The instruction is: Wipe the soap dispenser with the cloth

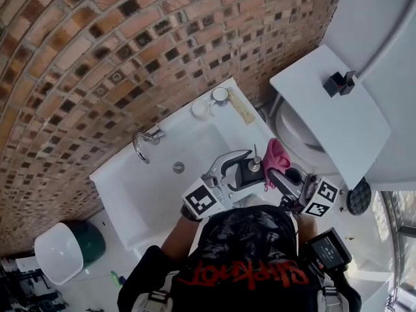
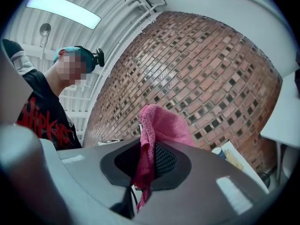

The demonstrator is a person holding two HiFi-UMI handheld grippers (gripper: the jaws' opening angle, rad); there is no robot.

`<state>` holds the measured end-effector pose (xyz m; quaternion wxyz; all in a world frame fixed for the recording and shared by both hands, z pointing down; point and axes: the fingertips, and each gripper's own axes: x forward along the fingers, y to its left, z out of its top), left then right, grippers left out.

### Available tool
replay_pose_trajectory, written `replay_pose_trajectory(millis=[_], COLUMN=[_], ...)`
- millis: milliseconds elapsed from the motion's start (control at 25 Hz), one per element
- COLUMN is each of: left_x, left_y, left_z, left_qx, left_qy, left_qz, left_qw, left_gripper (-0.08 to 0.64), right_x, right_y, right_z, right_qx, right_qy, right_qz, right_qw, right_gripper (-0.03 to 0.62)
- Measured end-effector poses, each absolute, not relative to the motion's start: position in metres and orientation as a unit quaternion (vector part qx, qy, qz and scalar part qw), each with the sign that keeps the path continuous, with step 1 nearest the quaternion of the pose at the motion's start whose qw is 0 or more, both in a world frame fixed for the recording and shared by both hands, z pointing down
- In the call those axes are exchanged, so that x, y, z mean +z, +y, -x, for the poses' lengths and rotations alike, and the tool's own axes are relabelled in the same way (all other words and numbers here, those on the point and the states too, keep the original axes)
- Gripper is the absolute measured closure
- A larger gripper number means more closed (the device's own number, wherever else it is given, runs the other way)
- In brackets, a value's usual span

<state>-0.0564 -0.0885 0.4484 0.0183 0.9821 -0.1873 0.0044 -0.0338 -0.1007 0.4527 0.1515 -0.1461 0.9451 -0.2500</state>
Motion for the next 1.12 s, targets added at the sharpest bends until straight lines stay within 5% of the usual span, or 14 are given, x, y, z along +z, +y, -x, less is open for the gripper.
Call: replay_pose_trajectory(millis=[680,1120], left_x=[0.518,0.583], left_y=[-0.115,-0.174], left_z=[0.053,0.058], left_qx=[0.059,0.086], left_qy=[-0.189,-0.261], left_qz=[-0.98,-0.954], left_qw=[0.023,0.119], left_gripper=[0.238,0.238], right_x=[0.457,0.466], right_y=[-0.103,-0.111], right_z=[0.006,0.002], right_qx=[-0.254,-0.262], right_qy=[0.929,0.921], right_qz=[0.216,0.235], right_qw=[0.164,0.164], right_gripper=[0.554,0.554])
